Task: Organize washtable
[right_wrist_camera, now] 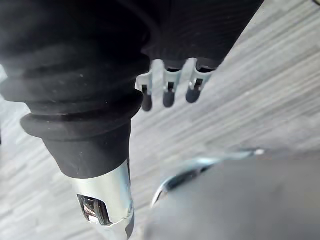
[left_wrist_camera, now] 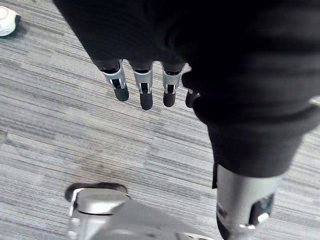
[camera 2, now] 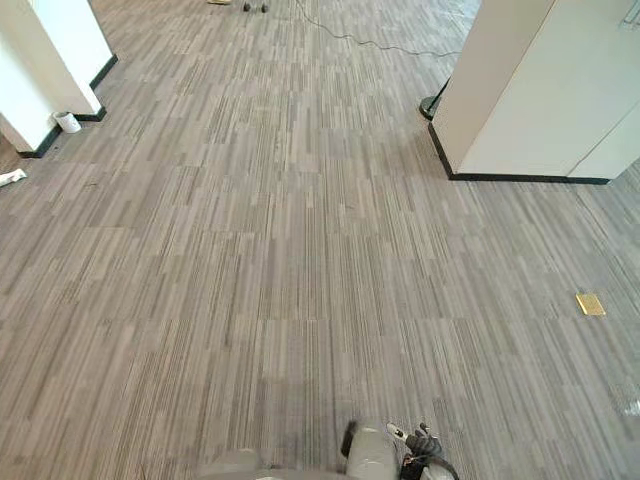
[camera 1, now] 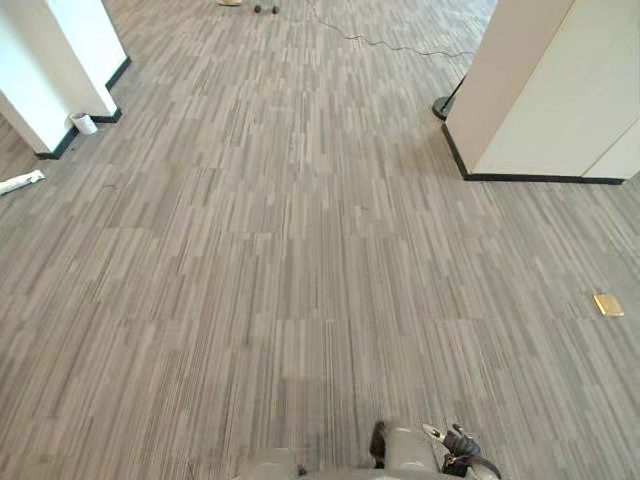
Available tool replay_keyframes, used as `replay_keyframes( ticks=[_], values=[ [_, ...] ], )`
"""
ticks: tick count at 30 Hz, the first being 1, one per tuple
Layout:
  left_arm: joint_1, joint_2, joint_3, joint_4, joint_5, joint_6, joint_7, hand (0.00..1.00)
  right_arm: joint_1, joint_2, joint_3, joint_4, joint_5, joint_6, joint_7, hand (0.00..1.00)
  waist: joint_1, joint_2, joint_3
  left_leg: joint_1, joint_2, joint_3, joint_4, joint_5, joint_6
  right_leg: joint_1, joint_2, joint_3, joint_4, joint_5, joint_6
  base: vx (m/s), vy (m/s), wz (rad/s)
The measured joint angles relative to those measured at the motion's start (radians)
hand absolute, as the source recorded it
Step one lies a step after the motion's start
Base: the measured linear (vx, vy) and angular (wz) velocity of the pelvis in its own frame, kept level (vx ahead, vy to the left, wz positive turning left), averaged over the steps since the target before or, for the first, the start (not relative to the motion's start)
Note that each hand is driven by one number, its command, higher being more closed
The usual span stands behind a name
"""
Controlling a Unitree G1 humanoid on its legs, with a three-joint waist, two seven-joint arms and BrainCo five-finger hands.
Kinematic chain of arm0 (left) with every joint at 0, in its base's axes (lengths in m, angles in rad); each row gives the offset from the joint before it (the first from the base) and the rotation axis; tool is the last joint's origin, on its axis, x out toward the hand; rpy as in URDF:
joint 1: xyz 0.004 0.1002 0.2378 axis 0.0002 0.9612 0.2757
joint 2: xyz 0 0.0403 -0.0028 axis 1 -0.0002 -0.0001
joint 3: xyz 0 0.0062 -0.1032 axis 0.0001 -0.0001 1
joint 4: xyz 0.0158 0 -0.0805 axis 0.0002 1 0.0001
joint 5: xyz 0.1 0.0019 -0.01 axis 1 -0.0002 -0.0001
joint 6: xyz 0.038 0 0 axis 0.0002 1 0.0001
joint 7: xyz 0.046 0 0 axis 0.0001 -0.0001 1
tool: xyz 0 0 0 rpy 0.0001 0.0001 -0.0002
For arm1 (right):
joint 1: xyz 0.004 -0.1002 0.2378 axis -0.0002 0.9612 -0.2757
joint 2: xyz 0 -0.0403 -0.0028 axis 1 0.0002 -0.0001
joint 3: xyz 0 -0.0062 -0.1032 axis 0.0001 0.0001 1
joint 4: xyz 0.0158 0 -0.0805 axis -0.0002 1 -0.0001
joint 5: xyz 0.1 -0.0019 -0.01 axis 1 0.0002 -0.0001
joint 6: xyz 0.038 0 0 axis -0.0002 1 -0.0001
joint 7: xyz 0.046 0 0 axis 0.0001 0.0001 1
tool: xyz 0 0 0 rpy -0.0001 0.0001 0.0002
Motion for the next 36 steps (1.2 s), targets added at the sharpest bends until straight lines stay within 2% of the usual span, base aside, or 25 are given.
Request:
replay_keyframes(
  ticks=[2,3,4,5,6,7,9,10,11,13,15,19,20,22,23,24,25,26,27,28,29,31,33,34,36],
  values=[
    [0.003,-0.001,0.014,-0.016,0.010,-0.001,-0.015,0.00,0.020,0.009,-0.011,-0.003,-0.001,0.005,-0.002,0.00,0.002,-0.008,-0.004,0.065,0.022,-0.012,-0.015,0.007,-0.069,-0.004,0.027,0.038,-0.206,0.116,-0.007,0.80,-0.166,0.48],
    [0.010,-0.008,0.047,-0.015,0.018,0.001,-0.016,0.00,0.035,0.020,-0.010,-0.003,0.001,0.009,0.000,0.00,0.001,-0.009,-0.014,0.101,0.037,-0.042,0.016,0.006,-0.082,-0.002,0.045,0.070,-0.184,0.254,-0.065,0.86,-0.231,0.45],
    [0.009,-0.016,0.064,-0.015,0.020,-0.001,-0.017,0.00,0.039,0.020,-0.014,-0.005,0.003,0.009,0.000,0.00,-0.002,-0.012,-0.028,0.104,0.054,-0.056,0.041,0.020,-0.107,-0.006,0.044,0.080,-0.143,0.308,-0.086,0.89,-0.270,0.39],
    [-0.005,-0.042,0.083,-0.017,0.019,0.001,-0.018,0.00,0.039,0.011,-0.030,-0.005,0.006,0.009,0.002,0.00,0.003,0.020,-0.034,0.095,0.097,-0.071,0.110,0.091,-0.167,-0.015,0.056,0.064,-0.031,0.255,-0.095,0.71,-0.220,0.20],
    [-0.005,-0.048,0.086,-0.023,0.019,-0.002,-0.019,0.00,0.039,0.008,-0.031,-0.007,0.005,0.009,0.002,0.00,0.003,0.025,-0.039,0.078,0.104,-0.078,0.163,0.150,-0.141,-0.008,0.060,0.058,0.000,0.215,-0.087,1.01,-0.358,0.15],
    [-0.010,-0.083,0.162,-0.039,0.018,-0.002,-0.019,0.00,0.042,0.003,-0.027,-0.037,0.006,0.009,0.000,0.00,-0.005,0.048,-0.036,-0.052,0.151,-0.080,0.449,0.433,-0.066,0.083,0.088,0.047,-0.013,0.132,-0.099,0.81,-0.300,0.04],
    [-0.009,-0.104,0.217,-0.043,0.017,-0.003,-0.019,0.00,0.044,-0.002,-0.027,-0.047,0.006,0.007,-0.002,0.00,0.005,0.062,-0.030,-0.164,0.214,-0.067,0.685,0.512,-0.057,0.169,0.132,0.048,-0.064,0.102,-0.110,0.87,-0.225,-0.25],
    [-0.003,-0.111,0.240,-0.060,0.011,0.000,-0.019,0.00,0.040,0.004,-0.018,-0.051,0.006,0.007,-0.004,0.00,0.027,0.064,-0.020,-0.303,0.285,-0.016,0.966,0.367,-0.027,0.319,0.185,0.075,-0.133,0.061,-0.127,0.87,-0.134,-0.50],
    [-0.002,-0.100,0.234,-0.060,0.005,0.000,-0.018,0.00,0.039,0.012,-0.010,-0.055,0.006,0.006,-0.005,0.00,0.035,0.044,-0.014,-0.347,0.280,-0.010,1.007,0.325,-0.026,0.363,0.188,0.091,-0.149,0.044,-0.126,0.68,-0.102,-0.53],
    [0.001,-0.075,0.207,-0.059,-0.003,-0.001,-0.017,0.00,0.027,0.030,0.043,-0.040,0.007,0.005,-0.004,0.00,0.061,0.014,-0.013,-0.490,0.236,0.015,0.999,0.240,-0.031,0.467,0.184,0.139,-0.210,0.002,-0.128,0.52,-0.055,-0.46],
    [0.008,-0.066,0.183,-0.059,-0.006,-0.001,-0.017,0.00,-0.019,0.050,0.063,-0.014,0.007,0.003,0.000,0.00,0.086,-0.008,-0.020,-0.627,0.206,0.055,0.820,0.183,-0.034,0.544,0.176,0.195,-0.253,-0.026,-0.098,0.55,0.046,-0.72],
    [0.041,-0.072,0.151,-0.058,-0.008,-0.001,-0.015,0.00,-0.046,0.061,0.069,0.006,0.008,0.001,-0.003,0.00,0.087,-0.011,-0.020,-0.711,0.133,0.093,0.256,0.217,-0.075,0.664,0.114,0.246,-0.315,-0.113,-0.040,0.68,0.243,-0.46],
    [0.057,-0.066,0.126,-0.056,-0.009,-0.002,-0.015,0.00,-0.049,0.053,0.071,0.018,0.008,0.000,-0.006,0.00,0.093,-0.016,-0.022,-0.705,0.107,0.079,0.144,0.332,-0.081,0.698,0.086,0.267,-0.327,-0.151,-0.022,0.72,0.325,-0.40],
    [0.059,-0.043,0.099,-0.041,-0.010,-0.002,-0.015,0.00,-0.057,0.062,0.095,0.060,0.006,0.000,-0.003,0.00,0.091,-0.045,-0.039,-0.718,0.063,0.078,0.204,0.369,-0.045,0.682,0.046,0.301,-0.248,-0.150,-0.044,0.74,0.340,-0.31],
    [0.059,-0.029,0.100,-0.033,-0.010,-0.003,-0.017,0.00,-0.057,0.068,0.101,0.067,0.006,-0.003,-0.001,0.00,0.088,-0.065,-0.047,-0.716,0.039,0.080,0.231,0.348,-0.011,0.646,0.017,0.315,-0.153,-0.139,-0.012,0.76,0.381,-0.02],
    [0.057,-0.002,0.097,-0.016,-0.009,0.000,-0.018,0.00,-0.057,0.072,0.098,0.084,0.005,-0.005,0.000,0.00,0.080,-0.100,-0.052,-0.683,-0.005,0.091,0.288,0.278,0.057,0.597,-0.026,0.344,0.039,-0.104,0.064,0.77,0.384,0.12],
    [0.054,0.008,0.093,-0.010,-0.009,0.001,-0.018,0.00,-0.053,0.072,0.096,0.090,0.005,-0.004,0.000,0.00,0.075,-0.111,-0.052,-0.663,-0.021,0.095,0.310,0.247,0.069,0.581,-0.041,0.356,0.121,-0.072,0.113,0.76,0.330,0.28],
    [0.051,0.020,0.074,-0.009,-0.009,0.000,-0.018,0.00,-0.046,0.072,0.088,0.106,0.004,-0.004,0.001,0.00,0.068,-0.125,-0.050,-0.609,-0.042,0.104,0.343,0.181,0.086,0.534,-0.053,0.398,0.309,0.041,0.235,0.58,0.216,0.24],
    [0.047,0.023,0.072,-0.006,-0.007,0.002,-0.018,0.00,-0.046,0.072,0.086,0.117,0.003,-0.003,0.002,0.00,0.066,-0.125,-0.049,-0.577,-0.052,0.102,0.350,0.153,0.090,0.501,-0.053,0.406,0.412,0.073,0.245,0.68,0.215,0.16],
    [0.039,0.025,0.068,-0.005,-0.004,0.005,-0.018,0.00,-0.046,0.065,0.084,0.121,0.000,-0.001,0.003,0.00,0.059,-0.112,-0.039,-0.493,-0.068,0.097,0.333,0.115,0.093,0.433,-0.055,0.383,0.580,0.061,0.222,0.63,0.165,-0.07],
    [0.035,0.025,0.056,-0.006,-0.002,0.010,-0.018,0.00,-0.045,0.057,0.076,0.119,-0.004,-0.001,0.006,0.00,0.057,-0.101,-0.033,-0.387,-0.073,0.097,0.279,0.090,0.091,0.369,-0.049,0.337,0.660,0.014,0.143,0.60,0.154,-0.17],
    [0.028,0.029,0.030,-0.013,0.000,0.008,-0.018,0.00,-0.037,0.051,0.077,0.079,-0.005,-0.009,0.011,0.00,0.053,-0.080,-0.033,-0.233,-0.071,0.088,0.164,0.066,0.086,0.234,-0.014,0.224,0.603,-0.073,0.041,0.65,0.130,-0.13],
    [0.010,0.030,0.028,-0.015,0.002,0.008,-0.017,0.00,-0.025,0.053,0.059,0.032,-0.005,-0.019,0.015,0.00,0.029,-0.075,-0.033,-0.176,-0.071,0.062,0.125,0.044,0.068,0.134,-0.006,0.157,0.457,-0.091,0.028,0.59,0.050,0.43],
    [-0.004,0.029,0.027,-0.016,0.013,0.006,-0.018,0.00,-0.010,0.054,0.057,-0.011,-0.006,-0.021,0.015,0.00,0.015,-0.070,-0.031,-0.144,-0.067,0.045,0.113,0.027,0.046,0.091,-0.013,0.109,0.240,-0.073,0.030,0.44,0.001,0.73],
    [-0.009,0.028,0.024,-0.018,0.039,0.004,-0.017,0.00,0.004,0.057,0.048,-0.039,-0.006,-0.019,0.016,0.00,0.009,-0.066,-0.032,-0.055,-0.068,0.022,0.084,-0.023,0.000,0.074,-0.010,0.078,-0.135,0.032,0.026,0.66,-0.037,0.62]
  ],
)
